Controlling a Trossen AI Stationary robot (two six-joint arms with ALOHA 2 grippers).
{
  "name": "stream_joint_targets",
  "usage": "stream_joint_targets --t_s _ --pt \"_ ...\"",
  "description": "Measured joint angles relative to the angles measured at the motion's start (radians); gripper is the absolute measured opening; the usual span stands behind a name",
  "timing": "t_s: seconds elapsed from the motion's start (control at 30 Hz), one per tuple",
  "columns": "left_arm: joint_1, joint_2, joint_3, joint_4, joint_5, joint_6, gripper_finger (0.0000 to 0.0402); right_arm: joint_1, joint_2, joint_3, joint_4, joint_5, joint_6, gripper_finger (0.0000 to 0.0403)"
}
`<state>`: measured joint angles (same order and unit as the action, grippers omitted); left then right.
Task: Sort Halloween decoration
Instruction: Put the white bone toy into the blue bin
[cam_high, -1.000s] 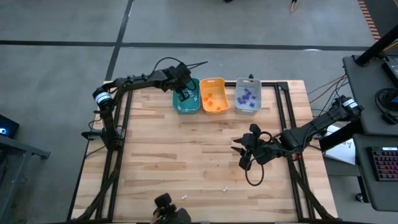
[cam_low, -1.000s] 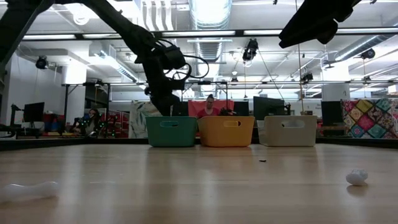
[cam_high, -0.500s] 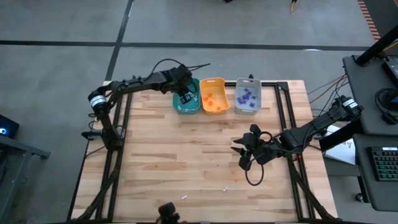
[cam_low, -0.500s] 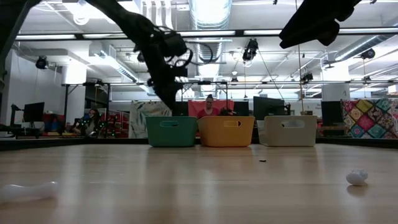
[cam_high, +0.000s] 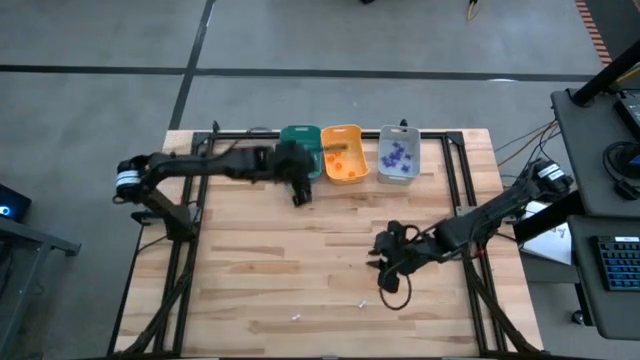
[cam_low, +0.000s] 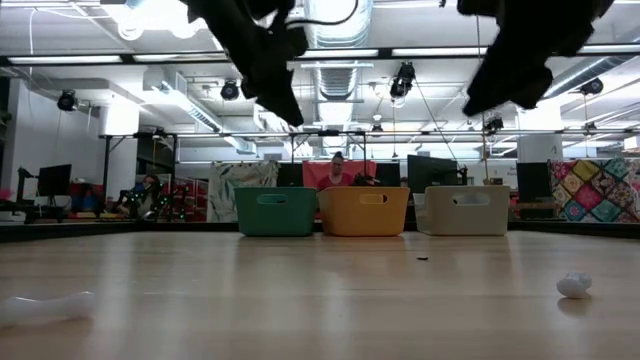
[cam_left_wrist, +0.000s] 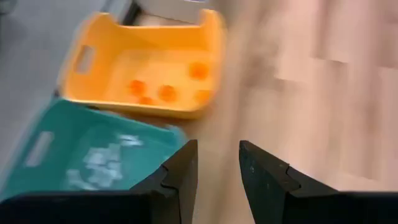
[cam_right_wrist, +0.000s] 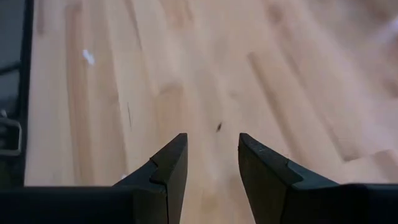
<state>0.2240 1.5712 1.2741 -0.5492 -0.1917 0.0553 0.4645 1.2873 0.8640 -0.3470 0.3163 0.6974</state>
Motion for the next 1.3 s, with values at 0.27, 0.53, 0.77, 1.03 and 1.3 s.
stream_joint_targets --t_s 0.27,0.53,0.77,1.03,1.3 --pt "-0.262 -0.122 -0.194 0.135 -0.009 -0.212 0.0100 0.012 0.153 0.067 -0.017 -0.140 -0.089 0.0130" --pt "-0.494 -0.184 -0.293 0.227 -0.251 -0.376 0.0100 0.066 0.298 0.184 -0.126 -0.152 -0.291 0.0130" --pt "-0.651 -0.184 -0.297 0.228 -0.431 -0.452 0.0100 0.111 0.453 0.351 -0.241 -0.152 -0.370 0.0130" --pt "-0.754 -0.184 -0.295 0.227 -0.465 -0.525 0.0100 0.145 0.583 0.469 -0.332 -0.162 -0.381 0.0130" --pt "-0.843 -0.173 -0.295 0.227 -0.467 -0.583 0.0100 0.144 0.630 0.482 -0.324 -0.167 -0.386 0.0130"
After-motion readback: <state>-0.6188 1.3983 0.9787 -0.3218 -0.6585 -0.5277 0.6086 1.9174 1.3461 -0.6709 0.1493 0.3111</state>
